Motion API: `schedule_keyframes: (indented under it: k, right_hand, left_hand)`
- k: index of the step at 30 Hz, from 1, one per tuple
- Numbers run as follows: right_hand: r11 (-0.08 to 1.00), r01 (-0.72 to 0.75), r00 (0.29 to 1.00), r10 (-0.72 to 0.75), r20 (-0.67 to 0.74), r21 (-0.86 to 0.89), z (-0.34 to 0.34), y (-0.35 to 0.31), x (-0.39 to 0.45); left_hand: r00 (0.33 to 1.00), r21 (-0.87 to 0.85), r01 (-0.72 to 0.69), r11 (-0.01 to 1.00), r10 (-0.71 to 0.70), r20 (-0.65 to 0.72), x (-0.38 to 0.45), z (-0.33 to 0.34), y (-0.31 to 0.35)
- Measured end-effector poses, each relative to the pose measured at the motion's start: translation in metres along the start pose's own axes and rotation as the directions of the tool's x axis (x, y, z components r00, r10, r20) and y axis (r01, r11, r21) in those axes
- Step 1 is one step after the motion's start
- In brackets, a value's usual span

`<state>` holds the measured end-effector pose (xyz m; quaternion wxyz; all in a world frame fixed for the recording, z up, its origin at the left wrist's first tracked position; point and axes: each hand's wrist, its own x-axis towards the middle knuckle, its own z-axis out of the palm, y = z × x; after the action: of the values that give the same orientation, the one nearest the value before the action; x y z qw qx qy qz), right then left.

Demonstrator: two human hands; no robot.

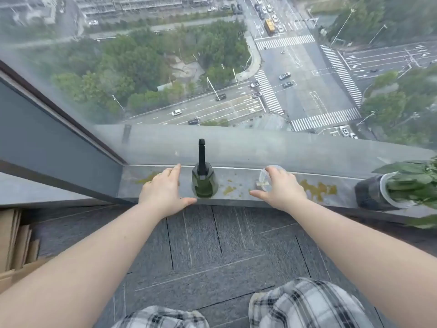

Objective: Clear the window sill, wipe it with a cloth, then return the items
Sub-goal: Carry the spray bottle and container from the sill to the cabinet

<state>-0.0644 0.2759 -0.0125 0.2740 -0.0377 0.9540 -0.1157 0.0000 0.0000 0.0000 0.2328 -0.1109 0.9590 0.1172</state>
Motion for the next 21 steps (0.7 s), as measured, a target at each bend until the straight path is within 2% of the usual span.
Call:
schedule_keyframes:
  k: [4, 7, 15, 21]
  right_hand:
    - [0.996, -0.052, 0.999, 0.052, -0.004, -0.072, 0.031, 0.028, 0.027]
    - [0.992, -0.096, 0.995, 0.094, -0.029, -0.084, 0.054, 0.046, 0.051]
    - [0.978, -0.205, 0.977, 0.207, -0.045, 0.041, 0.081, 0.060, 0.080]
    - [0.961, -0.255, 0.961, 0.265, -0.084, 0.106, 0.089, 0.069, 0.092]
  left_hand:
    - [0.997, -0.134, 0.006, 0.991, 0.005, 0.083, 0.035, 0.035, -0.008]
    - [0.998, -0.240, -0.010, 0.971, 0.024, 0.053, 0.061, 0.059, -0.010]
    - [0.986, -0.481, -0.164, 0.861, 0.139, -0.086, 0.093, 0.086, -0.009]
    - [0.990, -0.550, -0.142, 0.823, 0.120, -0.076, 0.105, 0.097, -0.009]
